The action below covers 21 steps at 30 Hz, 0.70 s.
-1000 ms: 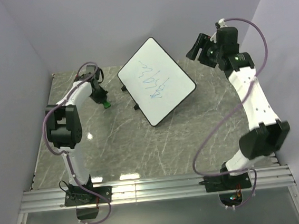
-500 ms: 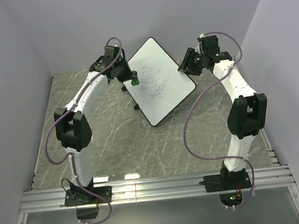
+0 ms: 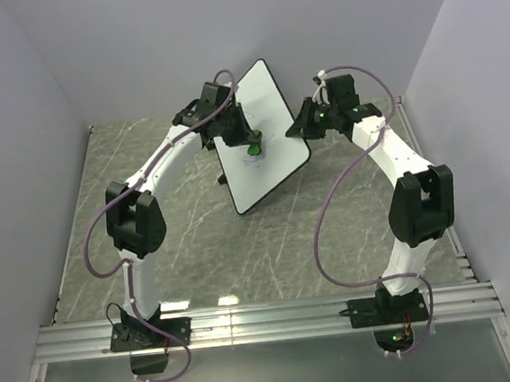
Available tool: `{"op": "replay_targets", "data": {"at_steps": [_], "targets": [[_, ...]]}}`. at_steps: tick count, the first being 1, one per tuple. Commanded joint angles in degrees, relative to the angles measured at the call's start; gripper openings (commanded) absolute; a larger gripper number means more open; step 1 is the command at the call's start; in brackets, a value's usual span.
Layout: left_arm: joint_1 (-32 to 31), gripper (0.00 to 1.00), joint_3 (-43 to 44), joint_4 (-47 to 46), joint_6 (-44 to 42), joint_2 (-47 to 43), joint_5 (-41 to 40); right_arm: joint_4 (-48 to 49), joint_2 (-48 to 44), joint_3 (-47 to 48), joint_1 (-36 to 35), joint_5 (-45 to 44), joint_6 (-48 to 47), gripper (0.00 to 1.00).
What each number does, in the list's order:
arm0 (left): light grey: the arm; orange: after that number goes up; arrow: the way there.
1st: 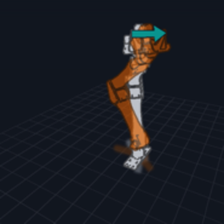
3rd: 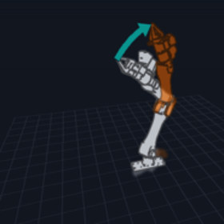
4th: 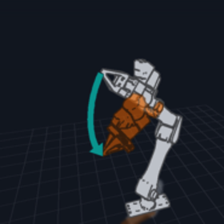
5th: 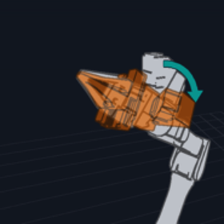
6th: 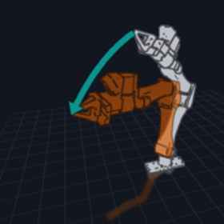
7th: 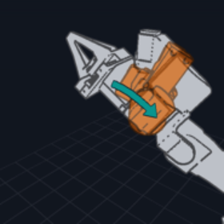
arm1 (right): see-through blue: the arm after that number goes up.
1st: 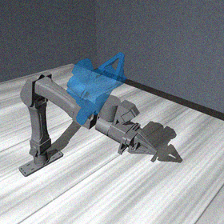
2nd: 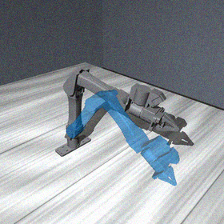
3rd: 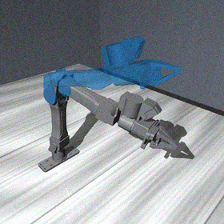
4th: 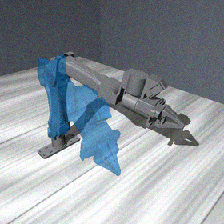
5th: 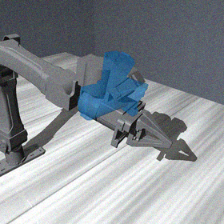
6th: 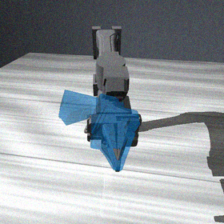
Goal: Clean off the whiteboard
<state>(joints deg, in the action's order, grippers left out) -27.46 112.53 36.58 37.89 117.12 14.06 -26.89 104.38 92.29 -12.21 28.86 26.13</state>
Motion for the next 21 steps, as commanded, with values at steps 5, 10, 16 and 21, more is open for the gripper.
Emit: {"op": "replay_targets", "data": {"at_steps": [5, 10, 16, 21], "targets": [[-2.68, 0.0, 3.92, -2.12, -2.82, 0.13, 3.15, -7.11, -4.62, -8.26, -1.59, -4.52, -2.49, 0.05], [-4.44, 0.01, 4.28, -6.33, -1.08, 2.05, 8.33, -7.56, -6.47, -10.02, -1.68, -4.25, -2.75, 0.03], [-4.62, 0.0, 7.44, -7.92, 0.69, 7.15, 10.19, -9.13, -6.47, -9.68, -2.12, -2.05, -4.24, 0.0], [-4.97, 0.0, 8.93, -2.23, 0.0, 11.71, 5.02, -10.63, -6.73, -8.62, -2.12, -2.23, -5.04, 0.0]]}}
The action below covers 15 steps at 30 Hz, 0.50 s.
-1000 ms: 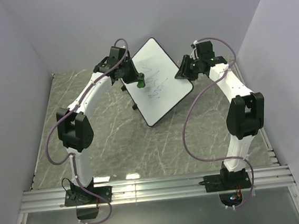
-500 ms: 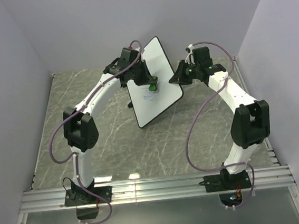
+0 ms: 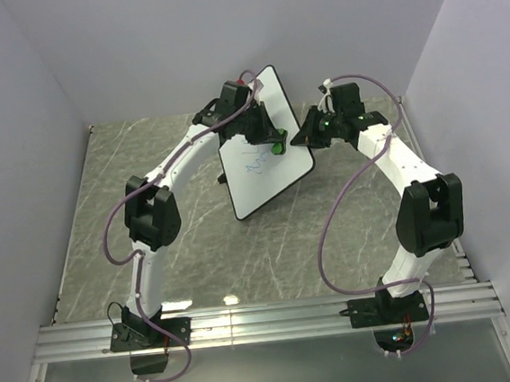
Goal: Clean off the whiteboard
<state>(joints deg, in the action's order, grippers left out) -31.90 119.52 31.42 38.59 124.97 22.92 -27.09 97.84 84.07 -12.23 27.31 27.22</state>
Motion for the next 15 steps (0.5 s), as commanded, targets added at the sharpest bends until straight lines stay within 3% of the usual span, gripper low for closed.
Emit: {"op": "replay_targets", "data": {"at_steps": [1, 6, 10, 15], "targets": [[-0.44, 0.0, 2.38, 4.51, -0.97, 4.58, -6.11, -10.87, -0.11, -0.14, -2.1, -0.68, -6.22, 0.0], [1.74, 0.0, -7.35, 4.89, -2.03, 2.22, -10.7, -11.76, -0.28, 0.65, -1.92, -1.2, -6.66, 0.0], [2.98, 0.0, -21.84, 1.46, -2.46, -2.0, -10.7, -11.84, 0.06, 1.79, -1.83, -1.29, -6.13, 0.0], [3.25, 0.0, -28.82, -0.57, -1.85, -3.85, -9.57, -11.58, 1.12, 3.37, -1.74, -0.24, -5.43, 0.0]]}}
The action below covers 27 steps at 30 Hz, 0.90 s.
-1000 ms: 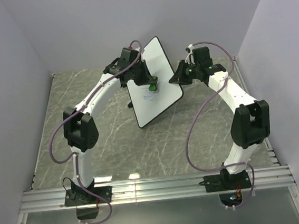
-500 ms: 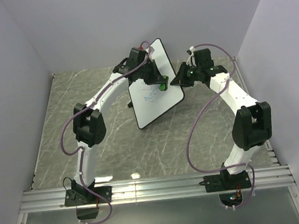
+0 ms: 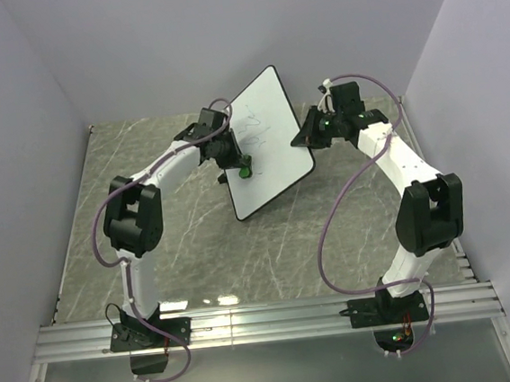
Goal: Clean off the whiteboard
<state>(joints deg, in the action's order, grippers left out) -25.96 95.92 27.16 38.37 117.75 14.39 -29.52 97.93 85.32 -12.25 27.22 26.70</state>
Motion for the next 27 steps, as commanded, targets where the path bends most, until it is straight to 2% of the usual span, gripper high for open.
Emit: {"op": "replay_targets", "data": {"at_steps": [1, 6, 10, 12, 16, 20, 27], "targets": [[-2.61, 0.0, -5.22, 3.69, -1.54, 3.45, -0.51, -8.98, 1.38, 2.22, -1.72, 0.28, -4.81, 0.0], [-4.01, 0.0, -0.04, 3.6, -0.67, 3.27, 4.67, -8.45, 1.74, 1.61, -1.64, 0.99, -4.29, 0.0], [-6.91, 0.0, 9.44, 5.45, -0.66, 3.01, 8.97, -8.01, 2.26, 1.43, -1.72, 1.43, -3.85, 0.0], [-7.79, 0.0, 10.16, 4.31, -0.14, 1.96, 10.21, -8.19, 2.7, 2.21, -1.64, 1.52, -3.5, 0.0], [-7.97, 0.0, 2.18, -0.52, 1.36, -1.29, 13.29, -8.45, 3.49, 3.62, -1.72, 1.34, -3.14, 0.0], [-7.97, 0.0, -5.55, -3.42, 0.74, -3.67, 12.51, -8.45, 4.2, 4.42, -1.72, 1.43, -2.79, 0.0], [-2.62, 0.0, -14.69, -6.06, 1.44, -0.95, 9.17, -7.75, 3.23, 3.19, -1.64, 1.69, -2.09, 0.0]]}}
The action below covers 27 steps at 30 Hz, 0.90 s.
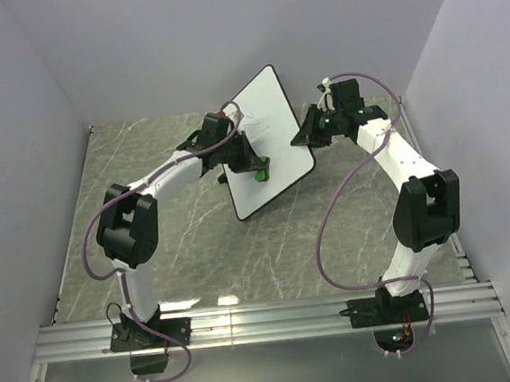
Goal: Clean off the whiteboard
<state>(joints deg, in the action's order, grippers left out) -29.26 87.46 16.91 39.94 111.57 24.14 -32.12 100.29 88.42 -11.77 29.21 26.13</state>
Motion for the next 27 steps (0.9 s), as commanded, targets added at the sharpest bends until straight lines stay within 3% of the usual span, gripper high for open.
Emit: {"op": "replay_targets", "data": {"at_steps": [1, 6, 16, 23, 27], "targets": [[1.3, 0.0, -6.95, 3.93, -0.13, 5.41, -1.28, -5.06, 0.52, -0.09, -2.12, -0.3, -1.61, 0.0], [3.85, 0.0, -8.71, 3.75, -0.04, 7.26, -5.86, -4.8, -0.62, -1.23, -2.12, -0.56, -1.61, 0.0], [6.75, 0.0, -4.32, 1.9, -0.39, 14.36, -5.33, -4.71, -1.5, -1.76, -2.12, -0.03, -1.61, 0.0], [7.2, 0.0, -0.1, 1.64, 0.48, 14.73, -3.4, -5.41, -1.68, -1.85, -2.12, 0.23, -2.05, 0.0], [5.97, 0.0, 8.48, 3.4, 0.23, 14.55, 0.1, -4.71, -1.77, -2.99, -2.29, 1.2, -1.43, 0.0]]}}
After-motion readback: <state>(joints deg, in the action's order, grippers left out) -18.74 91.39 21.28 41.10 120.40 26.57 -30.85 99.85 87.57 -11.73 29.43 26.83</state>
